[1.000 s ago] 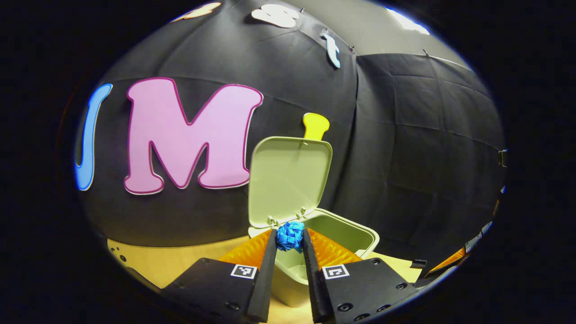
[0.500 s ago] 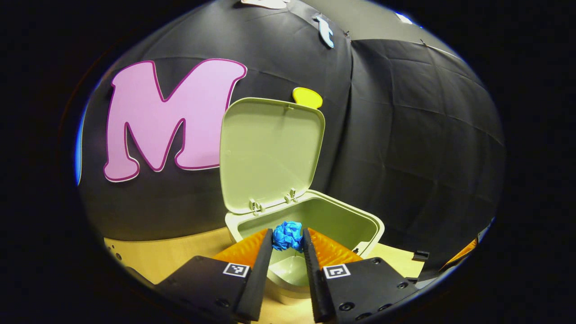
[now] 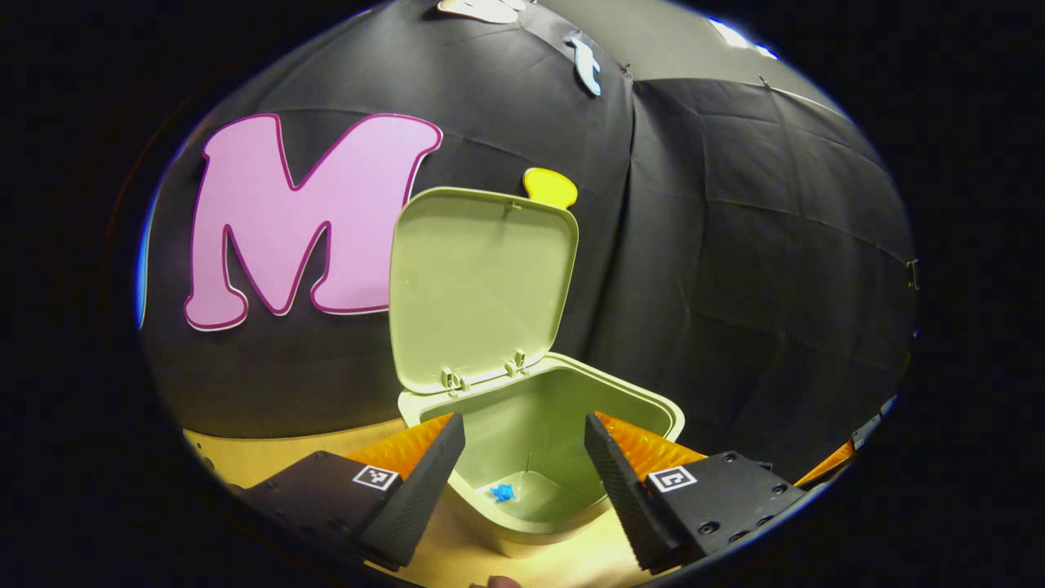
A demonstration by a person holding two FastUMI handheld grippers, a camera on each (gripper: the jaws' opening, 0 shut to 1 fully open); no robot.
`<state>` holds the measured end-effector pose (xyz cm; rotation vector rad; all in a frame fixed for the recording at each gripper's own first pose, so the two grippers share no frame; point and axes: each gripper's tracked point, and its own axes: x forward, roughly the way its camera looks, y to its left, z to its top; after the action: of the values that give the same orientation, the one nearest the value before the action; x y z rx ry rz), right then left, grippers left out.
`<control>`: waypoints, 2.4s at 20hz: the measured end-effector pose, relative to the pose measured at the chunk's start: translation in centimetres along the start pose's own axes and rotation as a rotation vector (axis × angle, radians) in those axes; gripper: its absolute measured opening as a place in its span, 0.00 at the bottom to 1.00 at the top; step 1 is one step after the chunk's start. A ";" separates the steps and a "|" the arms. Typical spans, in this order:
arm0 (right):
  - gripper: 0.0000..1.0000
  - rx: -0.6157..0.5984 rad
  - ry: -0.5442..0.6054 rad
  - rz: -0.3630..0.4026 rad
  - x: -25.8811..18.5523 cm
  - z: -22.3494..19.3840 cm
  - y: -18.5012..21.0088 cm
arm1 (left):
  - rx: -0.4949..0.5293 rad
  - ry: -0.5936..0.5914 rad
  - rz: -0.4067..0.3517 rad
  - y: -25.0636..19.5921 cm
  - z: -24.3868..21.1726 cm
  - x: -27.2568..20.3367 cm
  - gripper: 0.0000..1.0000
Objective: Press the lid of the desktop garbage bin to open it, pick up the crumpled paper on the desktop and throw it into the bin, then pick up the pop can on the desktop and drop it into the bin, and finally close the garbage bin lid.
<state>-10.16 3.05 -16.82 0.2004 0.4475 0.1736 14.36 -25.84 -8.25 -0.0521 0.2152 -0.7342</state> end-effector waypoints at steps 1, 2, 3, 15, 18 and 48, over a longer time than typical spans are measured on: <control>0.90 0.002 0.005 0.012 0.2 -0.1 0.3 | 0.001 -0.003 0.007 0.2 0.1 -0.4 0.96; 0.91 0.002 0.011 0.023 0.3 -0.2 0.6 | 0.004 -0.005 0.018 0.5 0.2 -0.8 0.96; 0.93 0.000 0.018 0.035 0.5 -0.4 0.9 | 0.006 -0.010 0.025 0.7 0.3 -1.3 0.96; 0.96 -0.127 0.170 0.225 3.6 -5.0 6.2 | 0.026 -0.120 0.236 6.1 2.7 -12.5 0.96; 0.96 -0.158 0.215 0.259 4.5 -6.6 7.3 | 0.001 -0.138 0.341 8.6 2.4 -15.9 0.96; 0.95 -0.261 0.544 0.304 10.1 -19.1 8.2 | -0.123 -0.038 0.684 14.6 -5.9 -31.8 0.96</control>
<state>-10.69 16.03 -35.89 -0.0425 0.9274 0.5887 -0.19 6.45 -10.16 -0.1026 0.2234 -0.0388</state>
